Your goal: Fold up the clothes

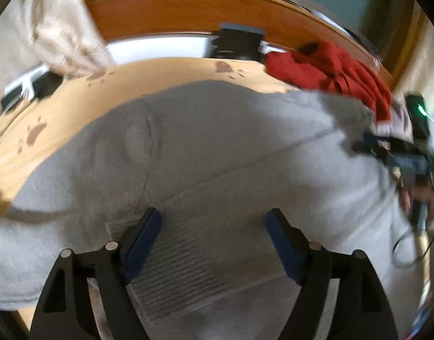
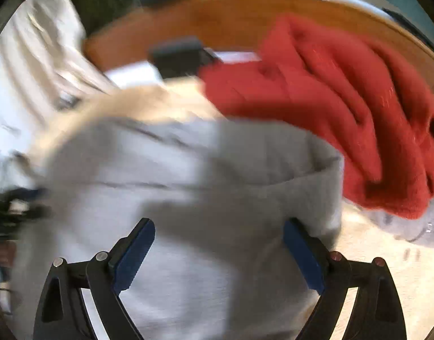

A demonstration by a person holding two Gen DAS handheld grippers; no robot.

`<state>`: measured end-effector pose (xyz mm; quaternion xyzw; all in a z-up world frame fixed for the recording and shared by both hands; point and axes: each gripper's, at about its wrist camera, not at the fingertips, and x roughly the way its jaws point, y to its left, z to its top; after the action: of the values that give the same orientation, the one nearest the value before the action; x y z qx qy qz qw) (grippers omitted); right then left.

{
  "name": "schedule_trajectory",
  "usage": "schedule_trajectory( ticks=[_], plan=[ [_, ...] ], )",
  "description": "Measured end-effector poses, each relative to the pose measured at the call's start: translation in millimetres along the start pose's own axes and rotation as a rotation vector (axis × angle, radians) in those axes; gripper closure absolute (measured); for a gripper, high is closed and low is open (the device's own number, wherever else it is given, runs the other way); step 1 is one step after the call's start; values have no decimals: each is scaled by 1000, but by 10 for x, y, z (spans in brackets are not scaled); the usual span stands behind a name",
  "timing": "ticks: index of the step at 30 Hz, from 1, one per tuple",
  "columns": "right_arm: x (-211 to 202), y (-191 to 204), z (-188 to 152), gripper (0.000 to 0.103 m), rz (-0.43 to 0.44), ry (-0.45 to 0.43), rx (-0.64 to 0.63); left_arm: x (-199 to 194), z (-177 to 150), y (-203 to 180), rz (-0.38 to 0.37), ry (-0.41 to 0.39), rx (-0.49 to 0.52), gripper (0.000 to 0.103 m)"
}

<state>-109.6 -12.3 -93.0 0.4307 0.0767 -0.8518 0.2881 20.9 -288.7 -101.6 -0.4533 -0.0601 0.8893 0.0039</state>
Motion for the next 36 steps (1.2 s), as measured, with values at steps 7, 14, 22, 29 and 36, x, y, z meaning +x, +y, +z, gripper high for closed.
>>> schedule_trajectory(
  ticks=[7, 14, 22, 29, 36],
  plan=[
    [278, -188, -4, 7, -161, 36, -51, 18, -27, -62, 22, -19, 41, 17],
    [-81, 22, -173, 7, -200, -17, -70, -91, -47, -131, 65, -5, 18, 16],
    [-479, 460, -499, 7, -30, -17, -82, -141, -74, -170, 38, -18, -10, 16],
    [-200, 476, -747, 4, -79, 49, -171, -101, -163, -165, 54, -36, 47, 12],
    [-299, 430, -722, 1, -90, 66, -179, -138, -112, -196, 87, -6, 10, 11]
  ],
)
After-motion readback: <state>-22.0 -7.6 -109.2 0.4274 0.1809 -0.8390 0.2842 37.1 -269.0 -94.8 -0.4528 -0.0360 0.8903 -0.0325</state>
